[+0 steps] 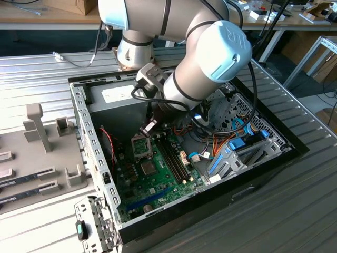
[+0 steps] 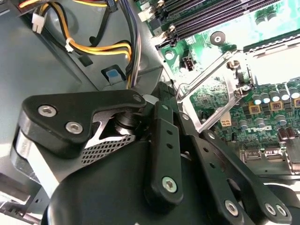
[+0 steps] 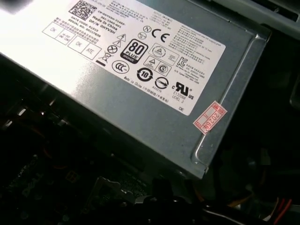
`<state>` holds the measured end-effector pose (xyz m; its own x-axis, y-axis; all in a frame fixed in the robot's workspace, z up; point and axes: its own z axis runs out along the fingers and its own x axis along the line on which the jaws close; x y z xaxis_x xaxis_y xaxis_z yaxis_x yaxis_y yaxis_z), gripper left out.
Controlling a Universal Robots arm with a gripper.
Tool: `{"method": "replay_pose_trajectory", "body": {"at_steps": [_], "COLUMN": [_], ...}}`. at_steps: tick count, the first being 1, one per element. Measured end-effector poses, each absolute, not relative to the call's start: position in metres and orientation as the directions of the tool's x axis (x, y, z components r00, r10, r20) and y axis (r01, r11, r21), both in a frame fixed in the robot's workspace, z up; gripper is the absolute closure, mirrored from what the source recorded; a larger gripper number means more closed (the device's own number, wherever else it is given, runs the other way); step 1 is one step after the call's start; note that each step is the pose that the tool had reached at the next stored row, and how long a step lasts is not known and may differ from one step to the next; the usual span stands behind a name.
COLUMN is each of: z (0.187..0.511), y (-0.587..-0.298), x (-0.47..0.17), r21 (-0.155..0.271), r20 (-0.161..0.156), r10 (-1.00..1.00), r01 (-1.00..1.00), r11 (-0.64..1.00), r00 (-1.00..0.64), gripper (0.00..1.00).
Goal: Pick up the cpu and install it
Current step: 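Close the cpu cover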
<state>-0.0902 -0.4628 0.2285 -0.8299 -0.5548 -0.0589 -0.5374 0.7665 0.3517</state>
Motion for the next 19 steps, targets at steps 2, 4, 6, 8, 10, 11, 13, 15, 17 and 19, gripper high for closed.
{"method": "replay_pose_trajectory", "body": {"at_steps": [2, 4, 6, 8, 10, 11, 13, 15, 17, 19], "z": [0.2294, 0.2297, 0.2298, 0.2298, 0.2305, 0.2306, 0.2306, 0.2306, 0.2306, 0.2307], "y": [-0.4630, -0.4636, -0.4646, -0.4656, -0.4664, -0.4664, -0.4666, -0.4666, -0.4667, -0.4667], "x": [-0.0903, -0.0901, -0.0902, -0.0902, -0.0902, -0.0902, -0.0901, -0.0901, -0.0900, -0.0895], "r21": [0.355, 0.359, 0.365, 0.373, 0.381, 0.381, 0.381, 0.381, 0.381, 0.382], "r20": [-0.061, -0.064, -0.068, -0.074, -0.081, -0.081, -0.081, -0.081, -0.081, -0.081], "r10": [-0.557, -0.560, -0.562, -0.562, -0.567, -0.570, -0.577, -0.593, -0.605, -0.611], "r01": [-0.540, -0.542, -0.545, -0.546, -0.551, -0.554, -0.560, -0.574, -0.585, -0.590], "r11": [0.763, 0.760, 0.755, 0.750, 0.742, 0.740, 0.735, 0.724, 0.715, 0.711], "r00": [-0.828, -0.826, -0.825, -0.824, -0.820, -0.818, -0.813, -0.801, -0.792, -0.788], "gripper": [0.89, 0.89, 0.89, 0.89, 0.89, 0.89, 0.89, 0.89, 0.89, 0.89]}}
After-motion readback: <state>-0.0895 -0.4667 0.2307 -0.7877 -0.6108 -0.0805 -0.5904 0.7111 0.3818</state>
